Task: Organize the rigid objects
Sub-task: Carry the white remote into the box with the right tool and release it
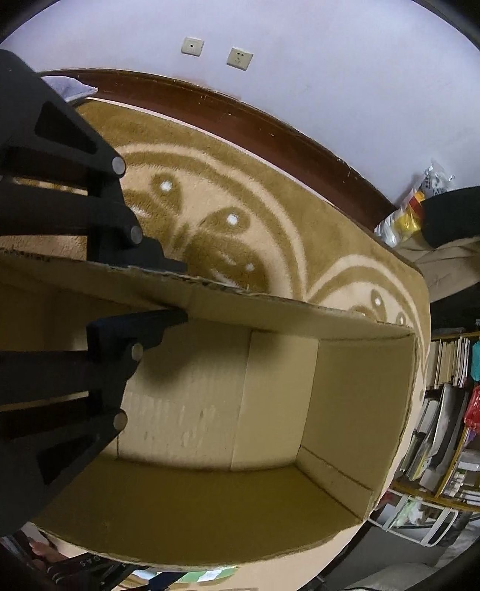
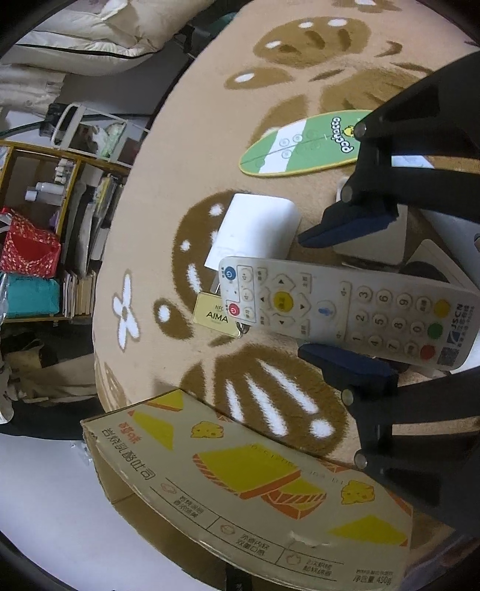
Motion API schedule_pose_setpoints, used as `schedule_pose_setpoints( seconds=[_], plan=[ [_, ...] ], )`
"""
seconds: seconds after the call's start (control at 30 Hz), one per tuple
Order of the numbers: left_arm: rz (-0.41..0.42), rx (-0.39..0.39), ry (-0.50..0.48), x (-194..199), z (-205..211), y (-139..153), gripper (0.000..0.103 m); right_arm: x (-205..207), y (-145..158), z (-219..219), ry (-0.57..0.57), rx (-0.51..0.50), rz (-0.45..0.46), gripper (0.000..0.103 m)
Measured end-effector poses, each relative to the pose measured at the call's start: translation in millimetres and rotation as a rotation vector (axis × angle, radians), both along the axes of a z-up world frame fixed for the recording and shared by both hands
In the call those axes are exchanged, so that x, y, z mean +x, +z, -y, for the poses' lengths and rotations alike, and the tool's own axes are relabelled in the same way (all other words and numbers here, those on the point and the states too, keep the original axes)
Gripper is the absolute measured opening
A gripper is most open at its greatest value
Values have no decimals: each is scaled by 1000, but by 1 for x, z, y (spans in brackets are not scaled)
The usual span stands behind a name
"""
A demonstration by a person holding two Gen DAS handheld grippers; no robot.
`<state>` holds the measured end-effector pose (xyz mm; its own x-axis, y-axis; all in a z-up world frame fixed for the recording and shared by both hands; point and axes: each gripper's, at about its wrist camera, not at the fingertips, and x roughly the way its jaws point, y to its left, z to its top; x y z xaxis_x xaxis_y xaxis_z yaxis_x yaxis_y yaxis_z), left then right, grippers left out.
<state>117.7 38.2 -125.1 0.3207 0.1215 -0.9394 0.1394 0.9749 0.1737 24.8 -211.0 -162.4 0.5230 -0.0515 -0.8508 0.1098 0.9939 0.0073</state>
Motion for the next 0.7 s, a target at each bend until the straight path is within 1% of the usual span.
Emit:
schedule_pose_setpoints(
  seconds=[0.03,0.13,0.2,0.3,0.37,0.5,0.57,0.6,0.63,0.7],
  plan=[
    [3,2,-8,-1,2,1,15,-1,0,-2,6,3,-3,44],
    [1,-6,-17,-3,3,3,13,-2,1,-3,7,6,-16,43],
    [-3,-9,-15,-3,3,3,13,-5,5,-2,-5,10,-4,41],
    [-8,-12,-7,-2,1,3,13,-8,16,1,-21,46,33,41],
    [-6,-8,-6,-2,1,3,14,-9,27,1,-26,52,67,40],
    [-3,-2,-4,-2,2,4,14,-7,44,-2,-26,78,98,37],
    [-3,0,-5,-3,2,4,14,-6,54,-7,-9,84,124,33],
    [-3,0,-5,-2,3,4,14,-6,60,-11,3,78,140,24],
    [-3,-1,-4,-3,2,4,14,-5,65,-15,13,72,152,20],
    [-4,-2,-2,-3,2,4,14,-4,73,-22,29,84,175,19]
  ],
)
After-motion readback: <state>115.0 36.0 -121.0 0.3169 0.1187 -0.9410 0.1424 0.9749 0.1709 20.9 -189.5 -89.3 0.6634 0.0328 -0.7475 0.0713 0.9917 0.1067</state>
